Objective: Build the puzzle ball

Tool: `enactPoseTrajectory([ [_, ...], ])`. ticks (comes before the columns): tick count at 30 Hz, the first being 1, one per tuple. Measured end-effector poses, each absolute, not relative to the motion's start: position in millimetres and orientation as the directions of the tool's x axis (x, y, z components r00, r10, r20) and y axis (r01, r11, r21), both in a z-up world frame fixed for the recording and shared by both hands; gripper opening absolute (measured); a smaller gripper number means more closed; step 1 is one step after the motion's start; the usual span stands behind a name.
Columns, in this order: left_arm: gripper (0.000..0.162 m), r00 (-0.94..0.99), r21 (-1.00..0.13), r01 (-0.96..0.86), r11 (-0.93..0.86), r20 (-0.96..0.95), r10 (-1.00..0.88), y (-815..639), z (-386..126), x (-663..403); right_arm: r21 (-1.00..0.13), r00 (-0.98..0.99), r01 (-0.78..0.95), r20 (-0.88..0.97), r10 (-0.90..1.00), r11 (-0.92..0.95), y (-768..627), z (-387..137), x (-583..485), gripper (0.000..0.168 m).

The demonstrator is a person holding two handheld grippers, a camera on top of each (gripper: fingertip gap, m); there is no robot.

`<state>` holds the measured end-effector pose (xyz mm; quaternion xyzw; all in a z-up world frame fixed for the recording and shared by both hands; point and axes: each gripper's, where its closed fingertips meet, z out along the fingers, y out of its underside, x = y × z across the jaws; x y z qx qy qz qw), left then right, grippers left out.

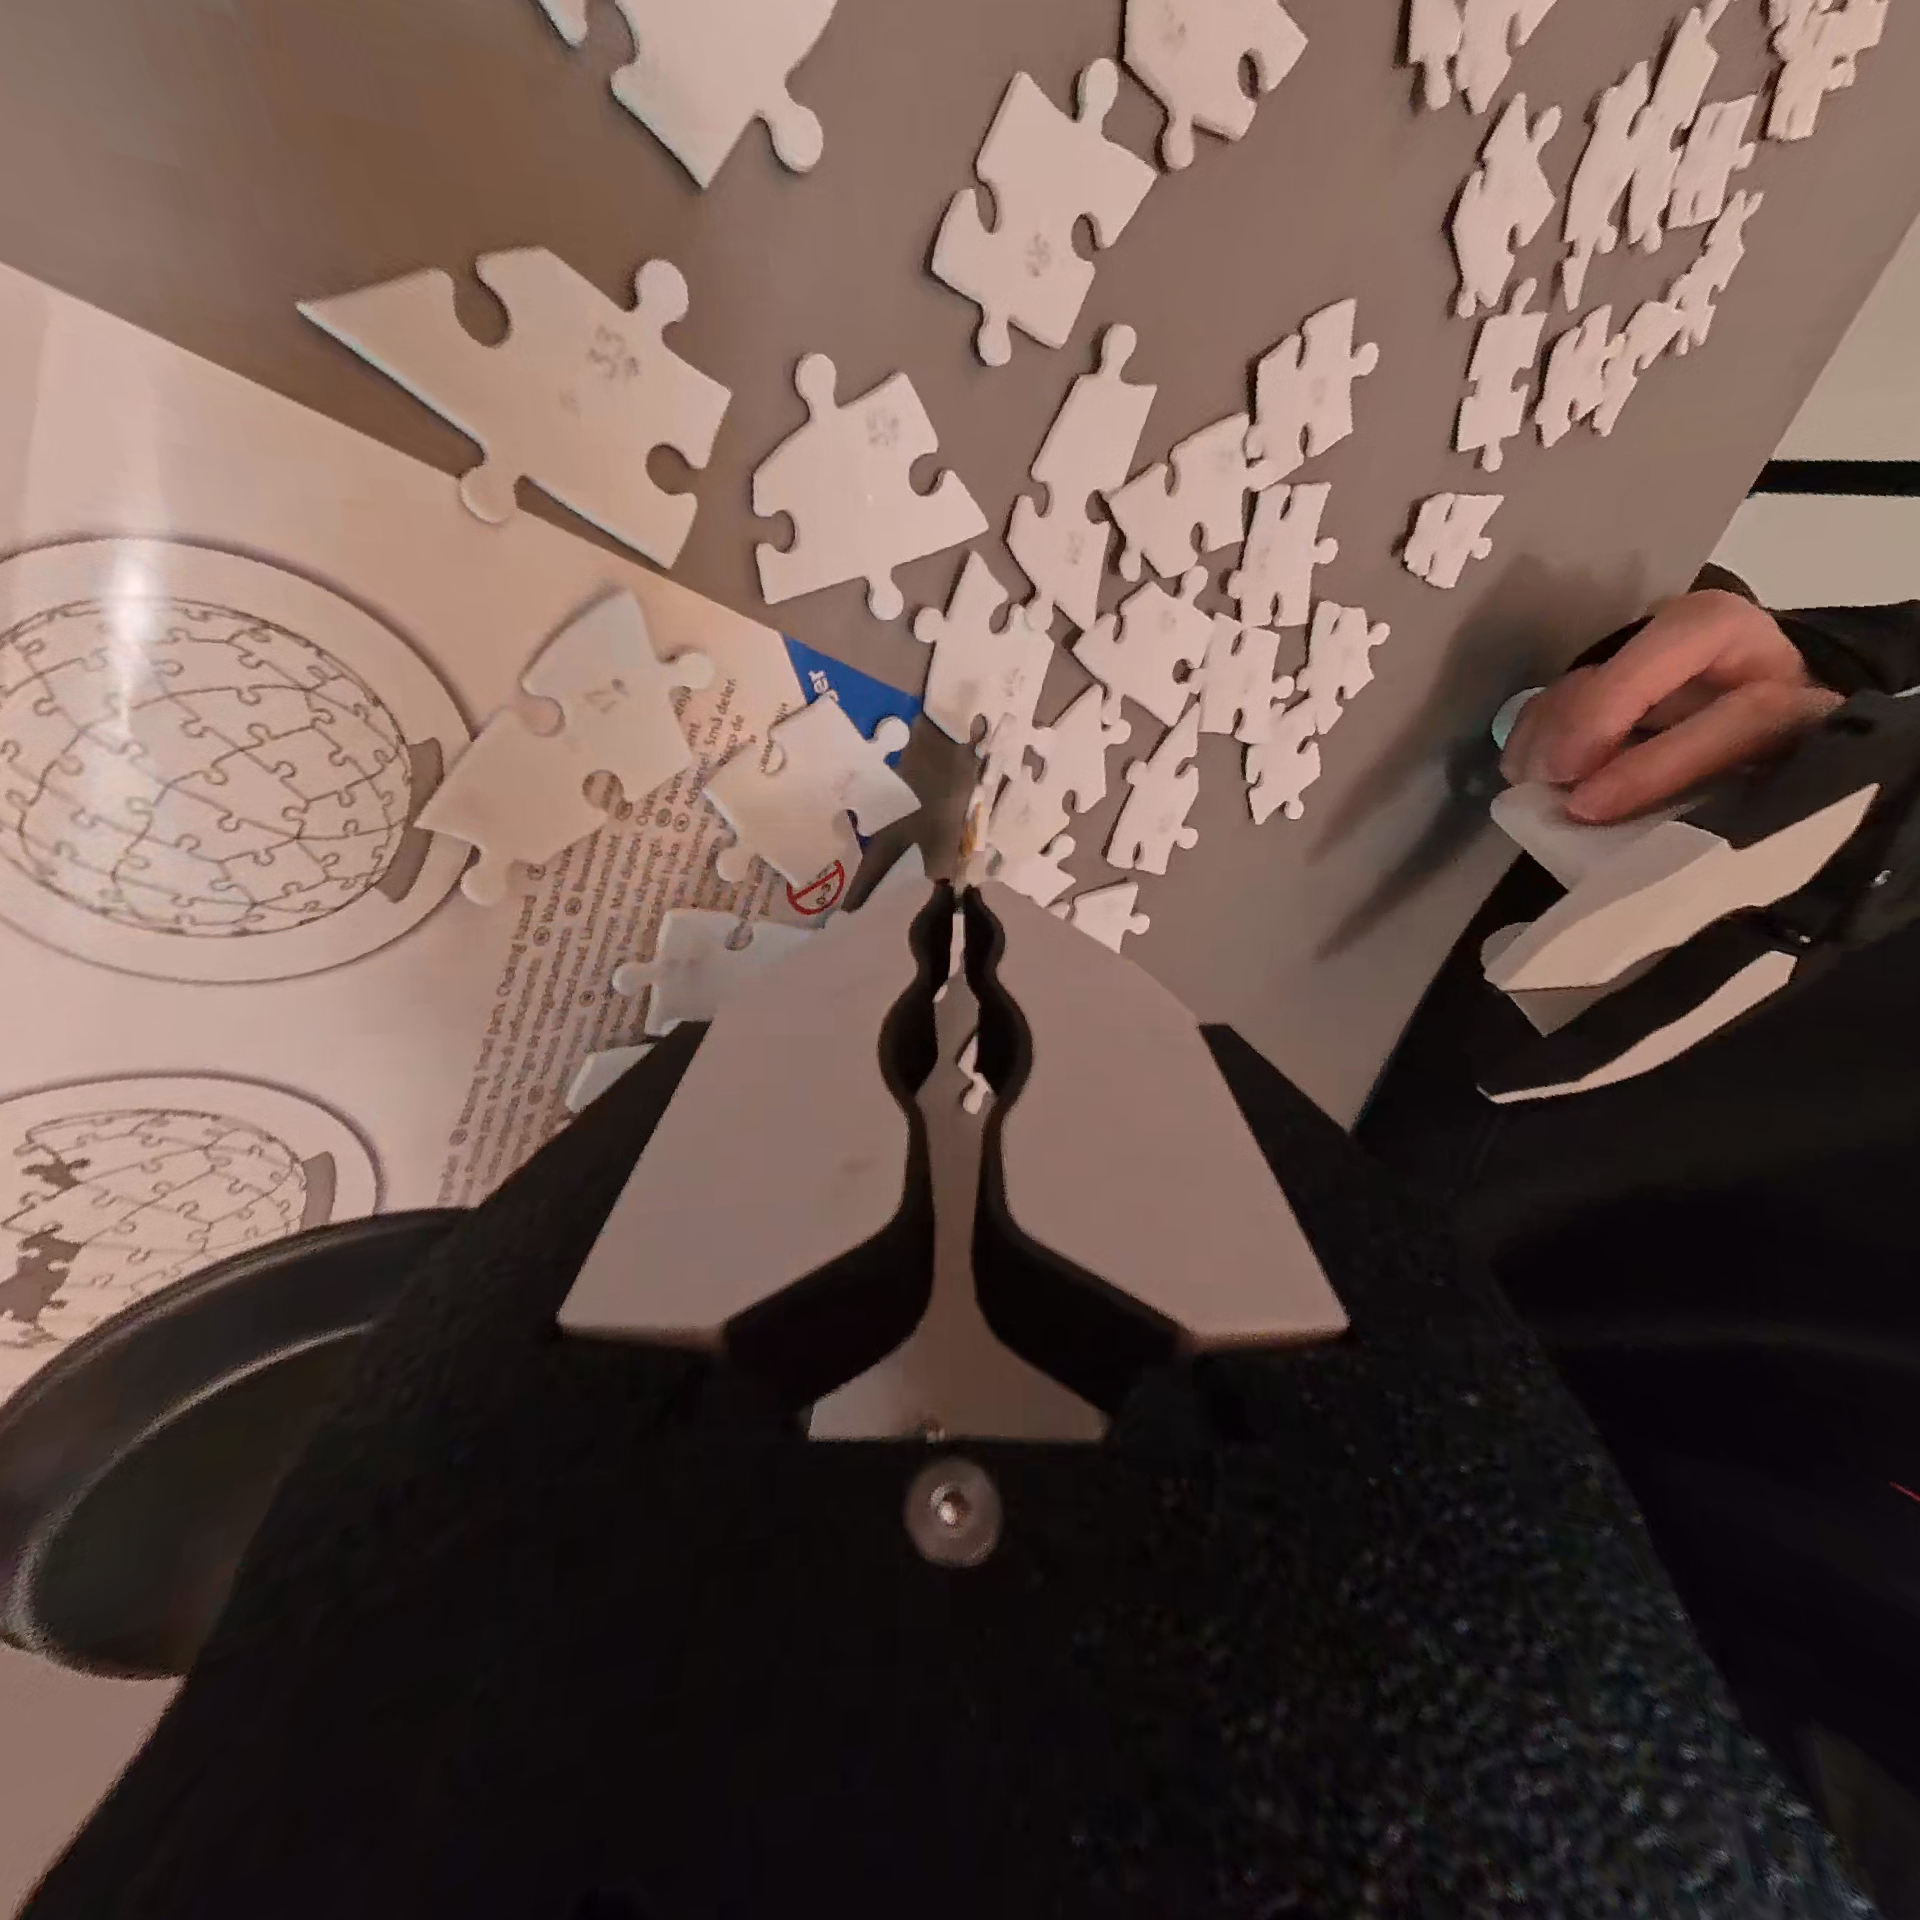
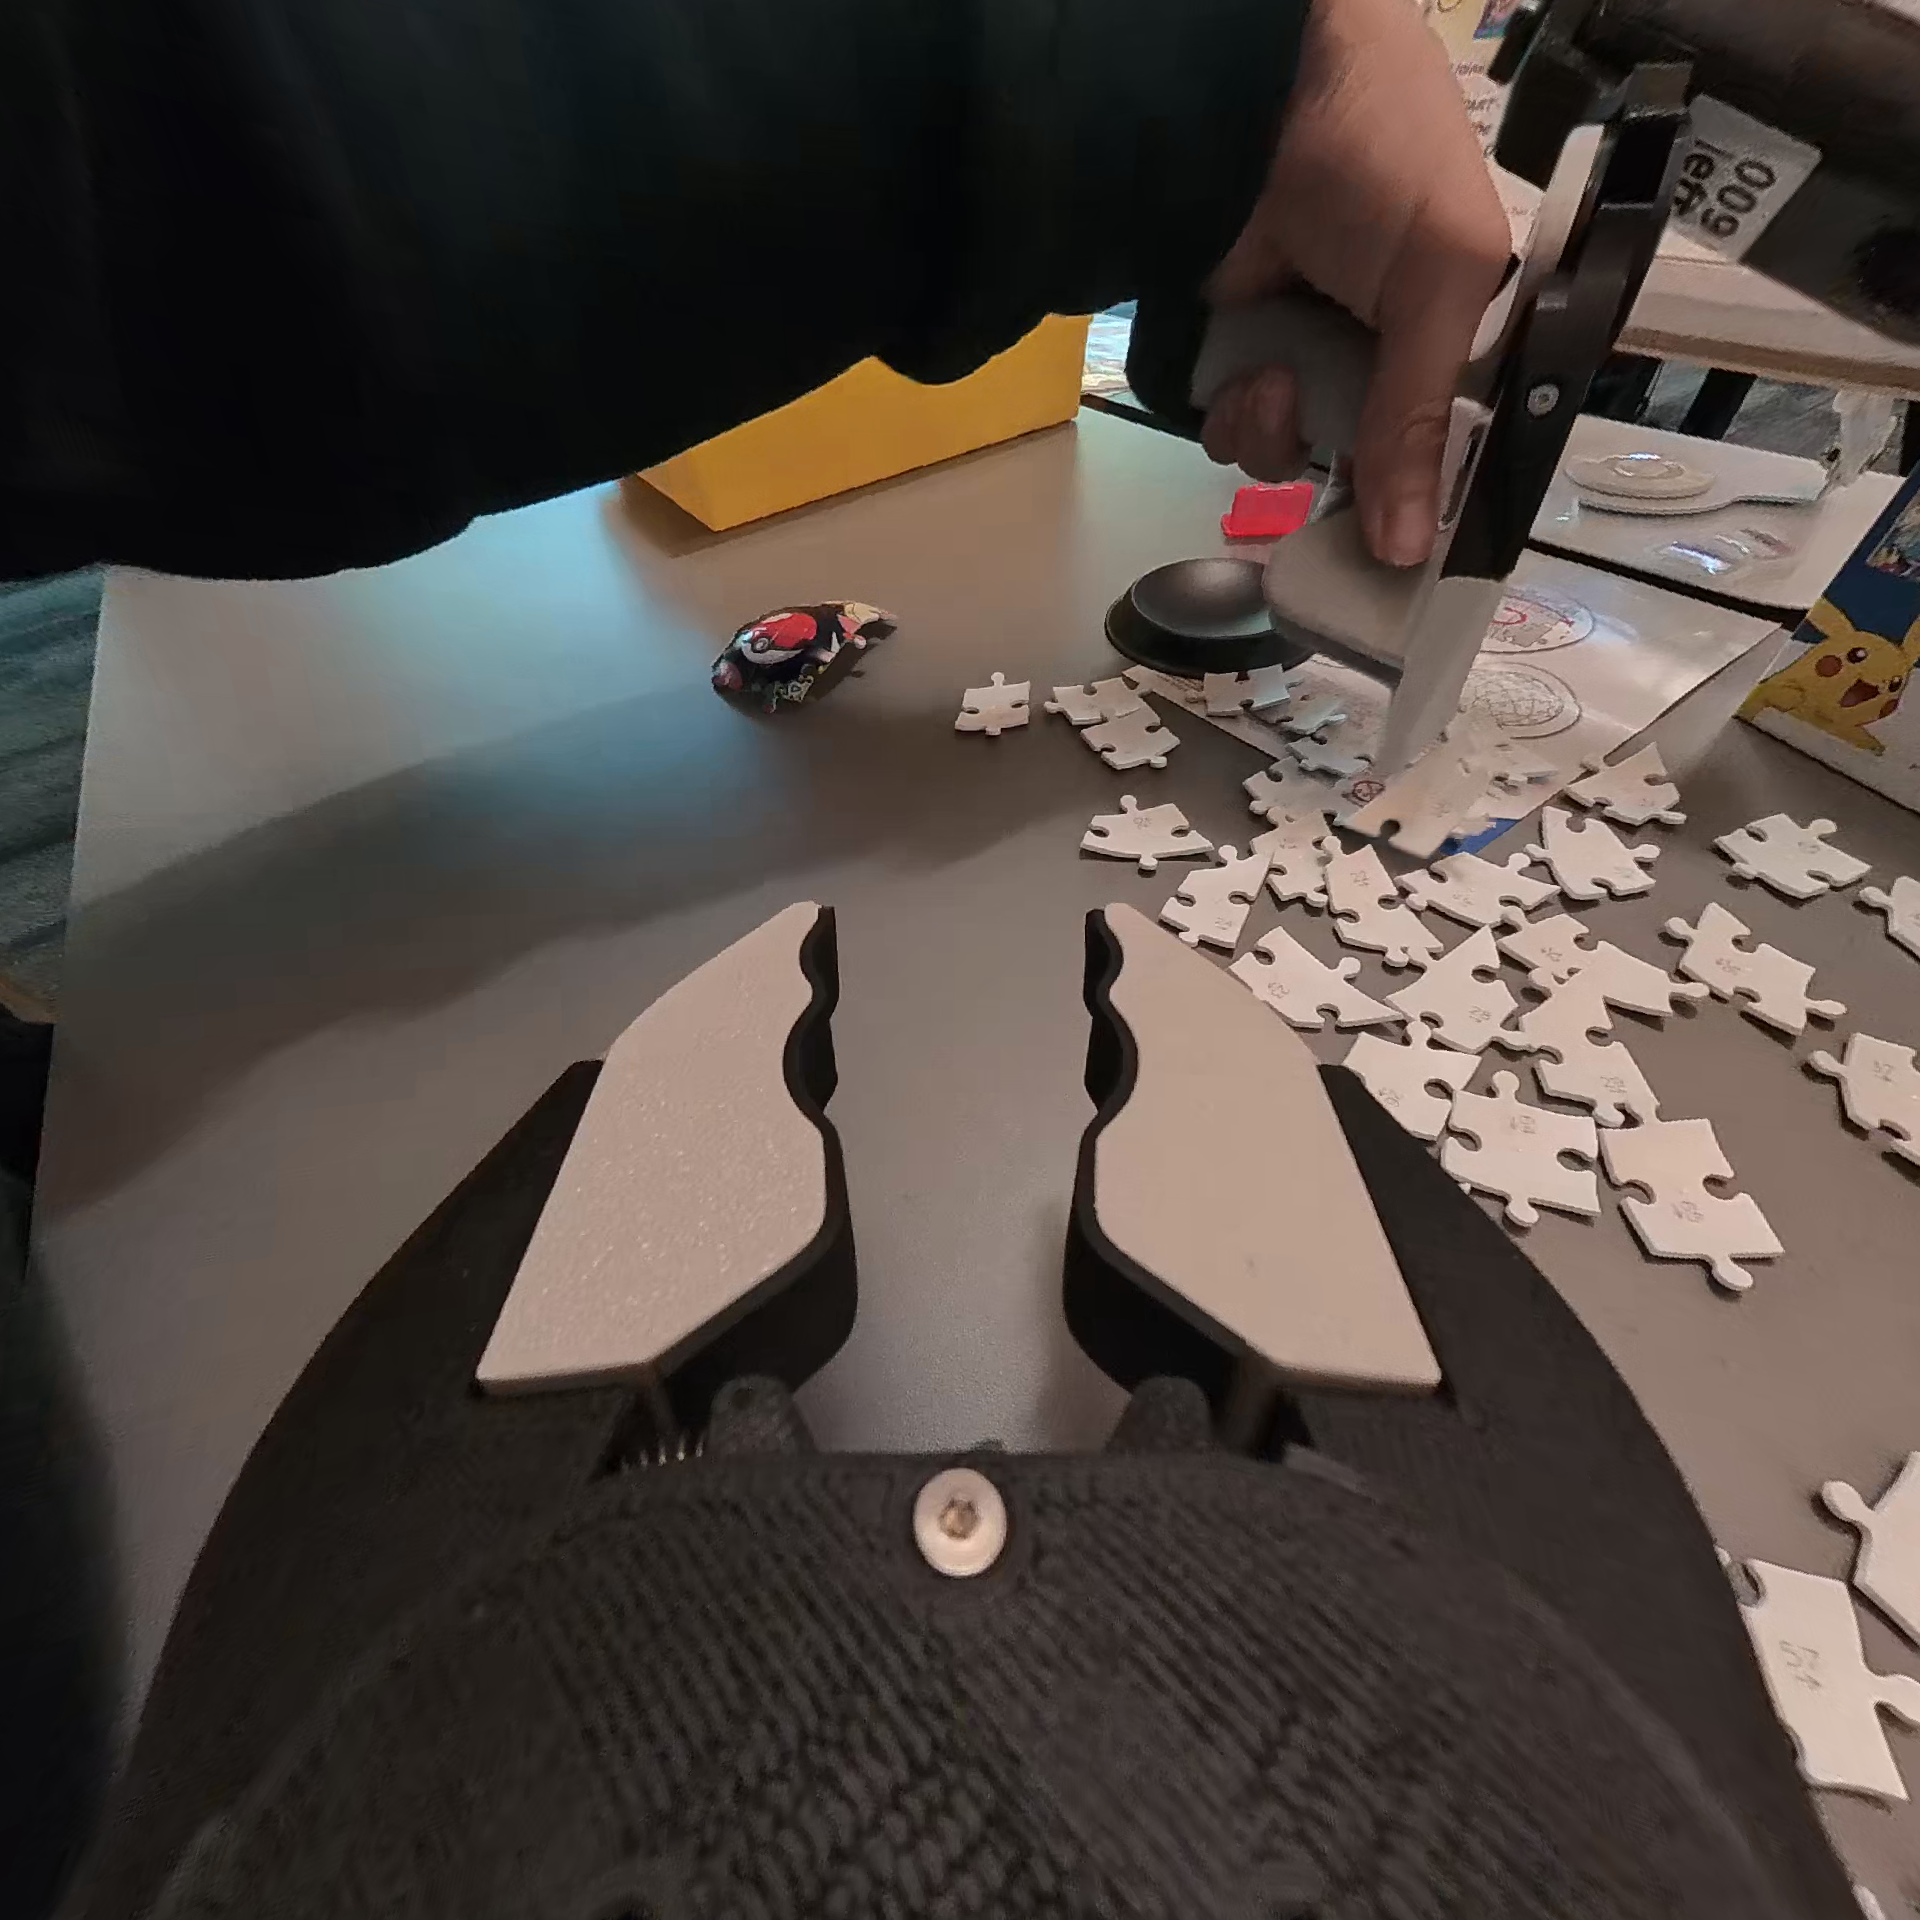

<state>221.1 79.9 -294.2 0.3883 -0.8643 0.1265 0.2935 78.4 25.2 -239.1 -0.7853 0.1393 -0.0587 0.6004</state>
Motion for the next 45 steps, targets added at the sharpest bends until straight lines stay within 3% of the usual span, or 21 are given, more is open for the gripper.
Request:
enactPoseTrajectory([
  [13, 0.002, -0.542, 0.039, -0.738, 0.674, 0.560, -0.626, 78.7, -304.4, 218.7, -0.957, 0.955, -0.143, -0.066, -0.289, -0.252, 26.5, -240.0, 77.5, 0.045],
  [21, 0.022, -0.579, -0.002, -0.742, 0.671, 0.507, -0.638, 79.2, -300.7, 223.1, -0.957, 0.954, -0.139, -0.061, -0.292, -0.253, 26.5, -239.9, 77.4, 0.045],
  [24, 0.030, -0.601, -0.098, -0.759, 0.643, 0.486, -0.635, 81.4, -276.7, 227.0, -0.960, 0.953, -0.138, -0.062, -0.296, -0.245, 25.7, -238.8, 77.7, 0.044],
  [30, 0.038, -0.660, -0.429, -0.743, 0.514, 0.342, -0.669, 144.6, -180.7, 215.2, -0.958, 0.957, -0.126, -0.049, -0.285, -0.259, 27.2, -240.0, 75.6, 0.043],
  [35, 0.037, -0.390, -0.570, -0.775, 0.272, 0.093, -0.916, 314.9, -128.0, 194.8, -0.946, 0.964, -0.106, -0.022, -0.264, -0.308, 31.4, -245.9, 71.5, 0.046],
  [38, 0.041, -0.215, -0.537, -0.824, 0.182, -0.001, -0.977, 417.0, -133.1, 164.7, -0.928, 0.966, -0.097, -0.002, -0.257, -0.360, 35.6, -253.1, 71.0, 0.052],
  [45, 0.043, -0.025, -0.294, -0.954, 0.051, -0.090, -0.996, 536.9, -212.6, 108.6, -0.908, 0.962, -0.094, 0.023, -0.273, -0.408, 56.6, -260.5, 80.7, 0.068],
])
